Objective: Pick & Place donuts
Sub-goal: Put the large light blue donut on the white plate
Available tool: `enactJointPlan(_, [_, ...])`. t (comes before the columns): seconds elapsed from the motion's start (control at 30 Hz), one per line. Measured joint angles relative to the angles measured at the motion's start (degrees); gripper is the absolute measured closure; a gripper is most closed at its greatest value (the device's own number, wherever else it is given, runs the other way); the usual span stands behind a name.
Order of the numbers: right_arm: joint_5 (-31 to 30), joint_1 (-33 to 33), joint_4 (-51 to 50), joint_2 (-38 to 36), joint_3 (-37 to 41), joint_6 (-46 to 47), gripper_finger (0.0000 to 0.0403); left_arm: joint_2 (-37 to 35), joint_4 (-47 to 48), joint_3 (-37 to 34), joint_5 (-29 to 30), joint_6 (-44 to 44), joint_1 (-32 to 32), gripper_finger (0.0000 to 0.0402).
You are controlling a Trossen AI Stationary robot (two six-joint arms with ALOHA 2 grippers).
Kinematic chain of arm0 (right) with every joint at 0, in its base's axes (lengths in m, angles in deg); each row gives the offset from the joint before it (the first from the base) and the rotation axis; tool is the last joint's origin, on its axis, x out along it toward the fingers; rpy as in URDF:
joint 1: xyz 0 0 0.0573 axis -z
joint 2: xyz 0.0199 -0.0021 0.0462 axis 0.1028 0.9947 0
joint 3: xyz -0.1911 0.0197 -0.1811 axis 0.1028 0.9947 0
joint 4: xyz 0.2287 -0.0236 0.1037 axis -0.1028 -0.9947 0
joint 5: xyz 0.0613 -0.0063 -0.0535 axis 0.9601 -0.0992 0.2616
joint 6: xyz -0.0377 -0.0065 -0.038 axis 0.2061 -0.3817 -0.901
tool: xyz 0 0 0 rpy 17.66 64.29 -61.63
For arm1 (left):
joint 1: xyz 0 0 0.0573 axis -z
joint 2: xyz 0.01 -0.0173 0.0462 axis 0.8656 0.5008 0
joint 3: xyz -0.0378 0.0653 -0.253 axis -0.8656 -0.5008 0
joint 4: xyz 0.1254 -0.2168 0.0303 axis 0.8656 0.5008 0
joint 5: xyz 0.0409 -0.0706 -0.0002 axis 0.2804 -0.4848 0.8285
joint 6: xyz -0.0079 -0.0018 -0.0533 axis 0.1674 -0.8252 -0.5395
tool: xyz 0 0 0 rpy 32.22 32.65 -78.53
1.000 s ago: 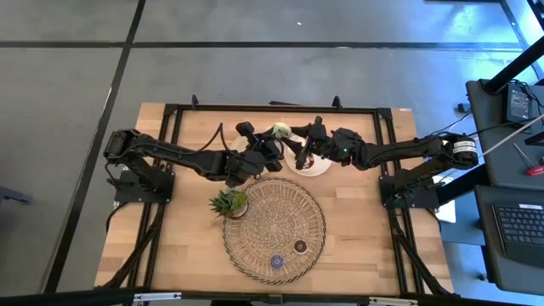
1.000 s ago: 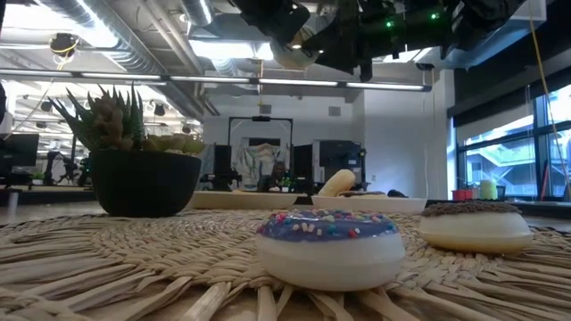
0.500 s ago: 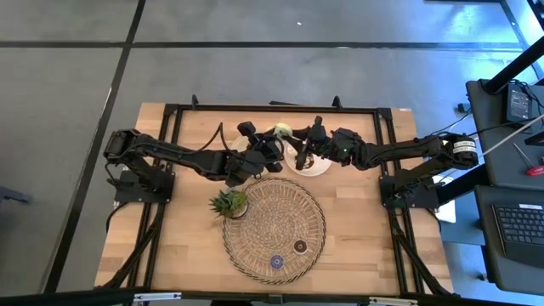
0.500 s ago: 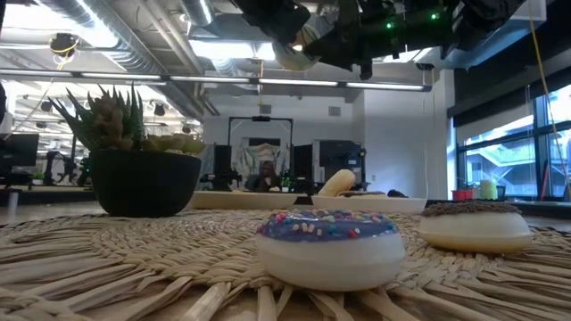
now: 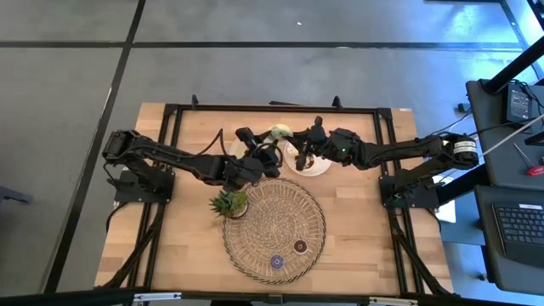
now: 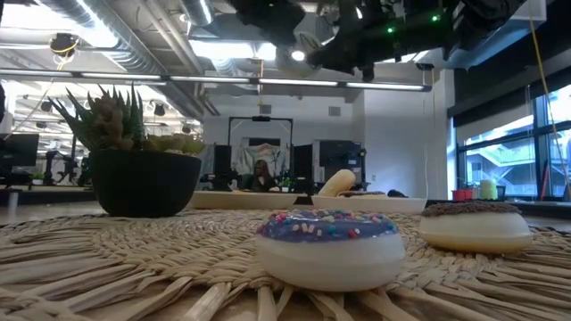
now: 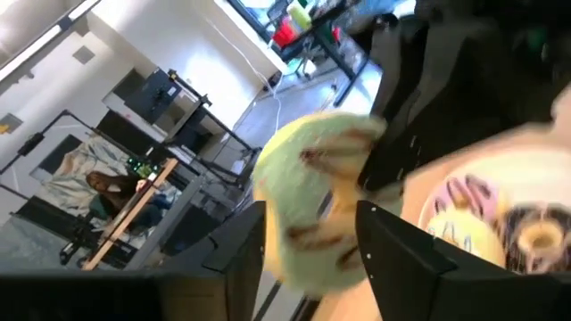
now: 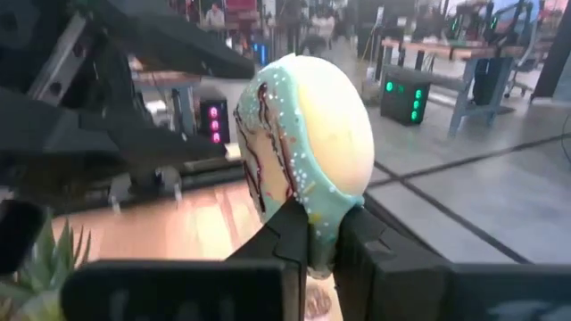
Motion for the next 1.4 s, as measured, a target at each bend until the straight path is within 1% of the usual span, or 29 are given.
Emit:
enactJointPlan(0.07, [0.0,0.0,-2.6,-1.1,0.0,0.1,0.0366,-0.8,-0.1,-1.4,0.5,-0.9,0.2,0.0223])
enactJointPlan(0.17, [0.0,0.1,-9.6,-4.3,0.0,0.4,0.0366,-2.3,0.9,-4.0,0.5,-4.1,0.2,0.0216])
enactJointPlan(0.23, [0.2,0.7,-16.9,-7.4,0.0,1.8,0.0367,-3.3,1.3,-6.1,-0.5,-6.6,-0.1,0.0215])
enactJointPlan(0.33, [1.3,3.1,-30.4,-12.5,0.0,5.5,0.0367,-4.9,1.2,-8.3,-4.6,-9.7,-0.3,0.0216])
enactJointPlan(0.43, [5.6,7.0,-43.8,-16.6,0.0,9.4,0.0367,-5.6,1.1,-9.5,-9.5,-12.5,-0.3,0.0219])
enactJointPlan(0.5, [10.1,10.0,-50.9,-18.4,0.0,10.8,0.0367,-5.6,1.1,-9.7,-11.8,-13.5,-0.3,0.0218])
enactJointPlan(0.6, [18.4,14.3,-58.7,-19.3,0.0,10.8,0.0367,-5.7,1.1,-9.7,-15.0,-13.8,-0.3,0.0217])
enactJointPlan(0.67, [24.4,16.9,-61.8,-19.1,0.1,10.1,0.0367,-5.7,1.0,-9.7,-16.6,-14.2,-0.3,0.0218])
enactJointPlan(0.77, [33.6,19.9,-62.0,-18.0,1.6,7.9,0.0367,-5.7,1.0,-9.7,-17.3,-14.2,-0.3,0.0221])
enactJointPlan(0.83, [37.9,21.6,-61.7,-17.3,3.2,7.5,0.0367,-5.7,1.0,-9.7,-17.3,-14.2,-0.3,0.0222])
enactJointPlan(0.87, [38.8,22.3,-60.9,-16.9,4.0,7.5,0.0367,-5.7,1.1,-9.7,-17.5,-14.3,-0.3,0.0222])
enactJointPlan(1.1, [39.8,27.0,-52.0,-15.3,10.7,7.5,0.0367,-5.7,1.1,-9.7,-18.7,-14.5,-0.3,0.022])
enactJointPlan(1.4, [40.6,30.4,-45.7,-13.7,15.5,8.1,0.0367,-5.7,1.1,-9.7,-18.8,-14.7,-0.3,0.0226])
